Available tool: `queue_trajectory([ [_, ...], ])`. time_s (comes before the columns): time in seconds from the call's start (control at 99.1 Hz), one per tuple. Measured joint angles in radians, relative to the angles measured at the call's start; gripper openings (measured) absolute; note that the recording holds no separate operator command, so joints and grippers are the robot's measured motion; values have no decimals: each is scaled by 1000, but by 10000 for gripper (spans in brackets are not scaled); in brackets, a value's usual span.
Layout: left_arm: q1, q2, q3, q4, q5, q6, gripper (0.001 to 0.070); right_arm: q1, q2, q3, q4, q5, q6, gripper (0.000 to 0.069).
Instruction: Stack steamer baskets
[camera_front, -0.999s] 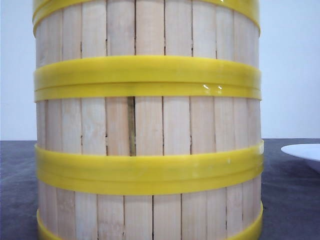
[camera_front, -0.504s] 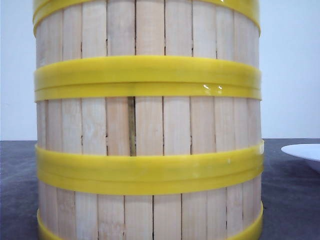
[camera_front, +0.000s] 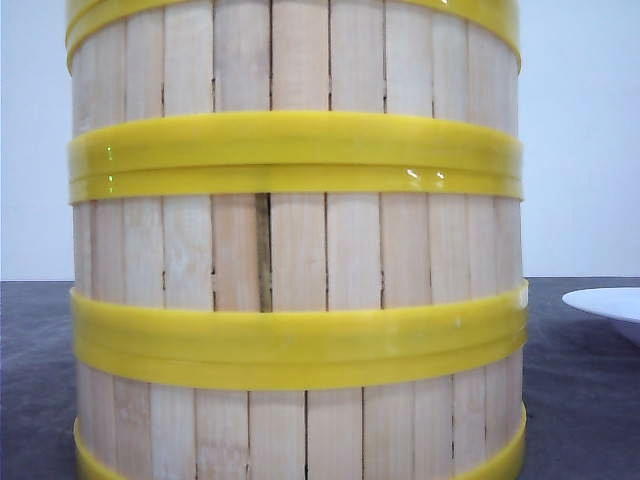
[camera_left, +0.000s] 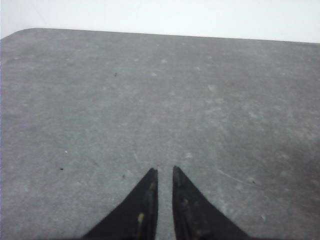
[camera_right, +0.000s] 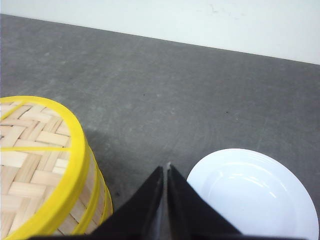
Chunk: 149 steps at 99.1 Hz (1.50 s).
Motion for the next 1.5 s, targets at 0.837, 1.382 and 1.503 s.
queue_trajectory([
  [0.837, 3, -72, -35, 18, 0, 14, 26, 0, 0, 0, 0, 0, 0, 9],
  [1.382, 3, -72, -35, 18, 0, 14, 26, 0, 0, 0, 4, 6, 0, 9],
  [1.503, 3, -72, -35, 18, 0, 14, 26, 0, 0, 0, 24, 88, -5, 9],
])
